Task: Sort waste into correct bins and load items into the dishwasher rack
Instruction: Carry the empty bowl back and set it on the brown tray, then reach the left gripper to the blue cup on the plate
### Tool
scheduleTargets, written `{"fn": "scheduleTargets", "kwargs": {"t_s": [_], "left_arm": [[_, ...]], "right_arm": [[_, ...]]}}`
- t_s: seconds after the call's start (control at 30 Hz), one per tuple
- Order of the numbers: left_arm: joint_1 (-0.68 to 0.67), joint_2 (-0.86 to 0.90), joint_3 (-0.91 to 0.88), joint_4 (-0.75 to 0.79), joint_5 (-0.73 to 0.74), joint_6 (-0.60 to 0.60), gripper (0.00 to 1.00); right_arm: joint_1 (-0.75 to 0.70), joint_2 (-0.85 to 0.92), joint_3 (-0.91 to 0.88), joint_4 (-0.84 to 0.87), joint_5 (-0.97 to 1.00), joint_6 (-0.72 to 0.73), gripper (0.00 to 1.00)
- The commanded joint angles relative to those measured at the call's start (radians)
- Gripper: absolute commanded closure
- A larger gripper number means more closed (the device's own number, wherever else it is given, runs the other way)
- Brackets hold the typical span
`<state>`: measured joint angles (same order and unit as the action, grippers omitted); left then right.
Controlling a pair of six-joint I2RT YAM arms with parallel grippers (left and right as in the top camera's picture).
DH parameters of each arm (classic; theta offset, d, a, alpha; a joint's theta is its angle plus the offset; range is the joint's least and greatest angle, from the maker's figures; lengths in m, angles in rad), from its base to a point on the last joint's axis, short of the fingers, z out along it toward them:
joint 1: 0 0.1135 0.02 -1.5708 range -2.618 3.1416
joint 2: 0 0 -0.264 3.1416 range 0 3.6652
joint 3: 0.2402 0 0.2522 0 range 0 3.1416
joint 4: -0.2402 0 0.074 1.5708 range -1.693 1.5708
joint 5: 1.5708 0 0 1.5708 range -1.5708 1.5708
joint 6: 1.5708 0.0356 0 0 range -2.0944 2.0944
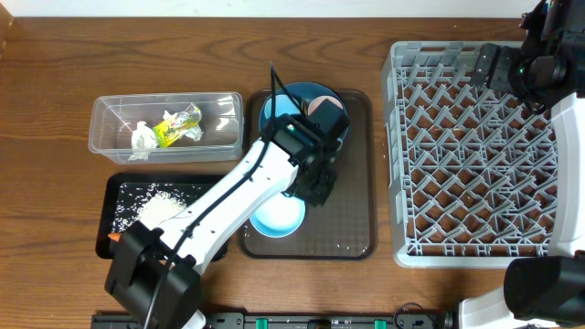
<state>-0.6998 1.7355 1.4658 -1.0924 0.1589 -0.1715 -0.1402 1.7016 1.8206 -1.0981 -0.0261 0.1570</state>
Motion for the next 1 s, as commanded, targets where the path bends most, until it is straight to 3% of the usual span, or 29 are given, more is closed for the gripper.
{"fn": "scheduleTargets", "kwargs": {"t_s": [0.0,0.07,0.1,0.3,0.6,0.83,0.97], "left_arm": [[0.023,-0.026,0.057,0.000,-0.109,0.018,0.71],[0.045,-0.026,0.071,0.016,-0.142,-0.006,0.60],[0.059,-0.026,0.073,0.032,-0.154,-0.024,0.59],[0.199,-0.026,0.073,0.171,-0.151,-0.161,0.59],[0.358,-0.023,0.072,0.275,-0.145,-0.164,0.59],[0.360,-0.007,0.070,0.375,-0.145,-0.164,0.59],[0.360,0.011,0.070,0.423,-0.145,-0.164,0.64]], "right_arm": [[-0.003,-0.002,0.017,0.002,-0.001,0.007,0.01],[-0.003,-0.002,0.017,0.002,-0.001,0.007,0.01],[-0.003,-0.002,0.017,0.002,-0.001,0.007,0.01],[-0.003,-0.002,0.017,0.002,-0.001,0.007,0.01],[-0.003,-0.002,0.017,0.002,-0.001,0.007,0.01],[-0.003,-0.002,0.017,0.002,-0.001,0.007,0.01],[-0.003,-0.002,0.017,0.003,-0.001,0.007,0.01]]}}
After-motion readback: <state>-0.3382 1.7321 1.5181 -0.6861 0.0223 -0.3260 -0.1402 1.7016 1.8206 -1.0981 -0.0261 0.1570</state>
